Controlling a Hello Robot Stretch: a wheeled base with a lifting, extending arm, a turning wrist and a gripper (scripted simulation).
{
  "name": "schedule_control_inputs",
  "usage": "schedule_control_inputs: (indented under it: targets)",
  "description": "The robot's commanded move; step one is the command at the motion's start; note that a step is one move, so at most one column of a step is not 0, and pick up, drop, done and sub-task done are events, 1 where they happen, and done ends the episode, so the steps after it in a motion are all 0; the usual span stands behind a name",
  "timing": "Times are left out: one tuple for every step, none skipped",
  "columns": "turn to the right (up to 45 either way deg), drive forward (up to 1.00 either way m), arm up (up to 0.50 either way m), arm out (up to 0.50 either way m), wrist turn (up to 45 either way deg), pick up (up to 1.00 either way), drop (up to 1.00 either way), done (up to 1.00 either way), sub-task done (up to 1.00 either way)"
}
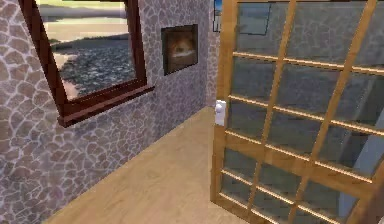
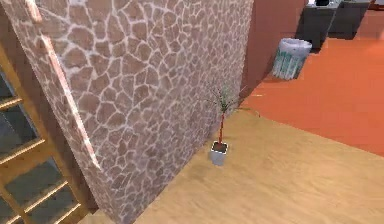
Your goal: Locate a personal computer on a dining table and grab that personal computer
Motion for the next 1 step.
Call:
schedule_control_inputs:
  targets:
    - [0.0, 0.30, 0.00, 0.00, 0.0, 0.00, 0.00, 0.00, 0.00]
